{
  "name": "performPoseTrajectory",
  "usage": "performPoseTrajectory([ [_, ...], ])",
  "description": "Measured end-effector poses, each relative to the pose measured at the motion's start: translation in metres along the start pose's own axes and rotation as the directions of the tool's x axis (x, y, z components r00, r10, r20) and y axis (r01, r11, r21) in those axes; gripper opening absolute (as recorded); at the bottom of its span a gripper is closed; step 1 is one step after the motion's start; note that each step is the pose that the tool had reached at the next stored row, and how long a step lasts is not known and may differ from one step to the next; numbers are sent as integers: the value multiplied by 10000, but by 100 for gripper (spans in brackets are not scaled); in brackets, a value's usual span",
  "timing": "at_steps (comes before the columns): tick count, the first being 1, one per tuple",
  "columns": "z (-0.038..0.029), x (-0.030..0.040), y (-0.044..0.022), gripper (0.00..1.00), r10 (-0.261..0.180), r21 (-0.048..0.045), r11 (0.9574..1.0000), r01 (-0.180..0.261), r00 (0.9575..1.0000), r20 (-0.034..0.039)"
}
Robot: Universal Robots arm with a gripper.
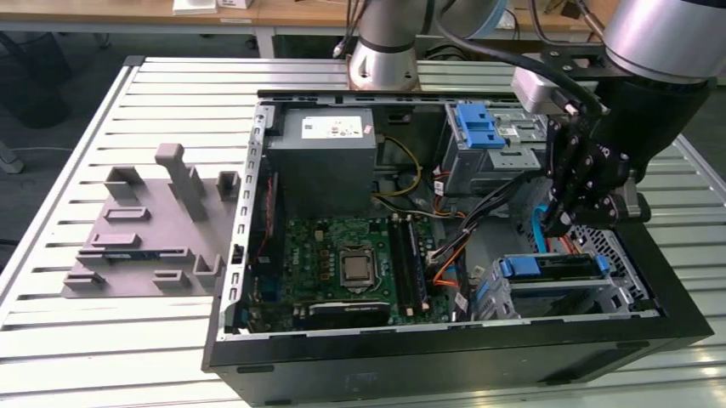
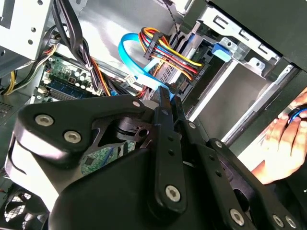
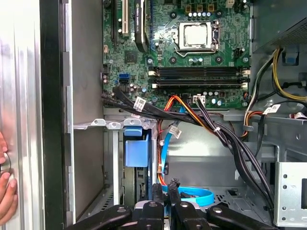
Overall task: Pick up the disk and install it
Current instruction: 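Insert the second disk wire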
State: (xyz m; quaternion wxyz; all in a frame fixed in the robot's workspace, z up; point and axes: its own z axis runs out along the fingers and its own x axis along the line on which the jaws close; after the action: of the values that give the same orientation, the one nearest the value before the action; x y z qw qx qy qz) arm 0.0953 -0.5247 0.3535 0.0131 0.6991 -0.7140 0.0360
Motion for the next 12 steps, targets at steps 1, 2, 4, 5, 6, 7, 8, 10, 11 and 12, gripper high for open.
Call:
performPoseTrajectory([
  [1,1,0,0,16,-1,0,10000,1,10000,2],
  [2,1,0,0,16,0,0,10000,0,10000,2],
  [4,1,0,0,16,0,0,10000,0,10000,2],
  [5,1,0,0,16,0,3,10000,0,10000,2],
  [6,2,1,1,16,1,11,10000,-1,10000,8],
  [7,4,6,2,16,4,26,10000,-4,10000,40],
  [8,6,16,2,16,6,43,10000,-7,9999,114],
  [10,13,37,5,16,12,67,10000,-14,9996,298],
  [11,17,48,6,16,15,76,10000,-18,9993,384],
  [12,23,60,6,16,16,83,10000,-19,9991,417],
])
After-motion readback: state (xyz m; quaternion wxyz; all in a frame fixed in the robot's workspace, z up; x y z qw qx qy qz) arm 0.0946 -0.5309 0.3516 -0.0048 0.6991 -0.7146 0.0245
